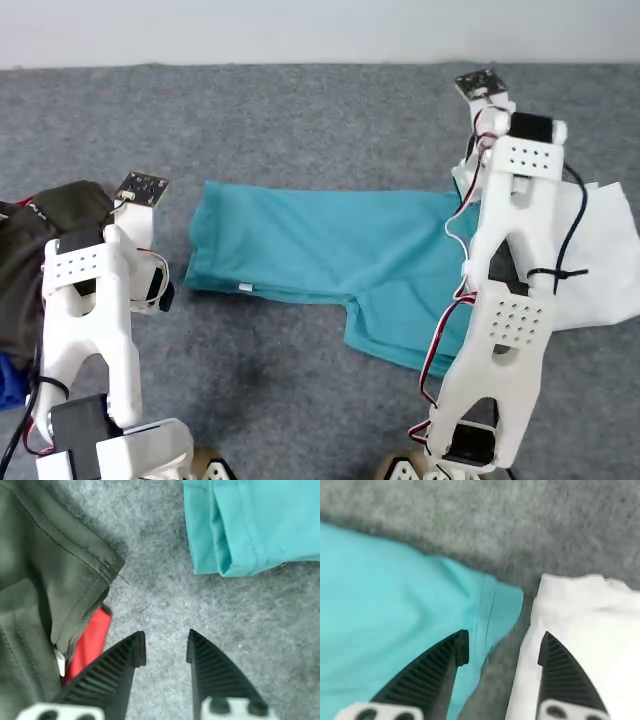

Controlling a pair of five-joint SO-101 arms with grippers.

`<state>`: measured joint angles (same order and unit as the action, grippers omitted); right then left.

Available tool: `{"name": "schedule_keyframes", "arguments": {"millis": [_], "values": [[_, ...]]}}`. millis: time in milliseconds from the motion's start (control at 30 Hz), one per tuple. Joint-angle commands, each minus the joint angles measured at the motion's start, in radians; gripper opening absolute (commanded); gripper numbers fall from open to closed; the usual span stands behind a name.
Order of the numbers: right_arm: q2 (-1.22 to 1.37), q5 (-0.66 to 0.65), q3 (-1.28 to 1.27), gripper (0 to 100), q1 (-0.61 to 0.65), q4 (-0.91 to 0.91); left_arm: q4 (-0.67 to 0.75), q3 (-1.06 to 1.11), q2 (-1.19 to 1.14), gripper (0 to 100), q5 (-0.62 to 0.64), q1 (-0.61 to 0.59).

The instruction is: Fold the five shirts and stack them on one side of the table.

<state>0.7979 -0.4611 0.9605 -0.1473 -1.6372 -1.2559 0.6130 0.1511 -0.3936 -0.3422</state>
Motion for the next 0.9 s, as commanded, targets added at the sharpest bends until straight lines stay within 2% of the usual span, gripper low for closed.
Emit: {"name": "schedule_keyframes", "arguments": {"millis": [0, 200, 367, 467, 667, 867], "values": [[-0.042, -0.008, 0.124, 23.6, -0.008, -0.156, -0.002, -0.004, 0.031, 14, -0.005, -0.002], [-0.054, 0.044, -0.009, 23.6, 0.018, -0.159, 0.026, -0.007, 0.031, 14, 0.020, -0.002], [-0.056, 0.061, -0.041, 23.5, 0.116, -0.159, 0.236, -0.010, 0.029, 15, 0.221, 0.003], [-0.054, 0.084, -0.040, 23.5, 0.143, -0.159, 0.278, -0.007, 0.028, 15, 0.310, 0.064], [-0.054, 0.086, -0.040, 23.5, 0.122, -0.157, 0.255, 0.007, 0.028, 15, 0.313, 0.219], [-0.054, 0.084, -0.043, 23.5, 0.111, -0.157, 0.305, 0.010, 0.018, 15, 0.313, 0.227]]}}
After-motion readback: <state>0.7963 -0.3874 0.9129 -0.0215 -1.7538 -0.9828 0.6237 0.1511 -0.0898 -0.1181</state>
